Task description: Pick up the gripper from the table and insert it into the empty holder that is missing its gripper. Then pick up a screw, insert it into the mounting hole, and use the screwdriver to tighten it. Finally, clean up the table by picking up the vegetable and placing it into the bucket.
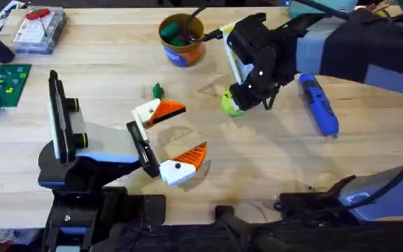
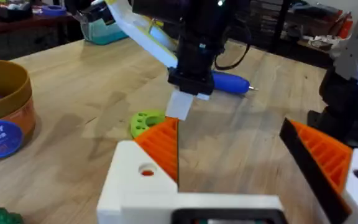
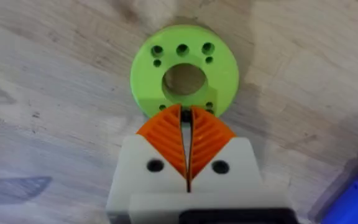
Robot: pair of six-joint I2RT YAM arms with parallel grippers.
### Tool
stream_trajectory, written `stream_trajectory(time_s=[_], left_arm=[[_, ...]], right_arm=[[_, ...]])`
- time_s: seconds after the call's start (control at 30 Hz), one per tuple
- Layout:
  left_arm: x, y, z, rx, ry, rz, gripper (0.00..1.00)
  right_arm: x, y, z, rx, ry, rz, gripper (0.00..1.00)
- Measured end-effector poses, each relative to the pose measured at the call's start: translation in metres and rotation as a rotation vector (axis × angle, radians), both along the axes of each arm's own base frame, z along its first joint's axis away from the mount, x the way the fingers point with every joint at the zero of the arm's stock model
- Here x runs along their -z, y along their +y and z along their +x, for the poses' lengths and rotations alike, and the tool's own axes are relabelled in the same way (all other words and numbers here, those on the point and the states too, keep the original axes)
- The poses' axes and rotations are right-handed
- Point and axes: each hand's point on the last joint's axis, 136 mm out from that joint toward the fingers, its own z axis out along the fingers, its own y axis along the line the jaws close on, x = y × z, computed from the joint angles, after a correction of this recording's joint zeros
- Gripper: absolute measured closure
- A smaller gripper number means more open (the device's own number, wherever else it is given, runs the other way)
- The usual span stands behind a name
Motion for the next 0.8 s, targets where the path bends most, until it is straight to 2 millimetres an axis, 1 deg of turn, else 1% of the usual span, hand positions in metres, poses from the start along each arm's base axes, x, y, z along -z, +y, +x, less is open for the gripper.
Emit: stream_trajectory(time_s=[0.27,0.33,0.4,0.47,0.57,0.63,0.8], left_arm=[[0.0,0.0,0.0,0.0,0.0,0.0,0.008],[0.0,0.0,0.0,0.0,0.0,0.0,0.008],[0.0,0.0,0.0,0.0,0.0,0.0,0.008],[0.0,0.0,0.0,0.0,0.0,0.0,0.008],[0.0,0.0,0.0,0.0,0.0,0.0,0.008],[0.0,0.0,0.0,0.0,0.0,0.0,0.008],[0.0,0.0,0.0,0.0,0.0,0.0,0.008]], right_arm=[[0.0,-0.001,-0.001,-0.001,0.006,-0.002,0.997],[-0.001,-0.002,-0.004,-0.001,0.018,-0.008,0.998],[-0.005,-0.005,-0.01,-0.001,0.038,-0.019,0.998],[-0.013,-0.007,-0.013,-0.001,0.046,-0.023,0.998],[-0.042,-0.003,-0.008,-0.002,0.012,0.001,0.998],[-0.068,0.002,0.0,-0.003,-0.04,0.035,0.998],[-0.129,0.009,0.012,-0.01,-0.142,0.099,0.998]])
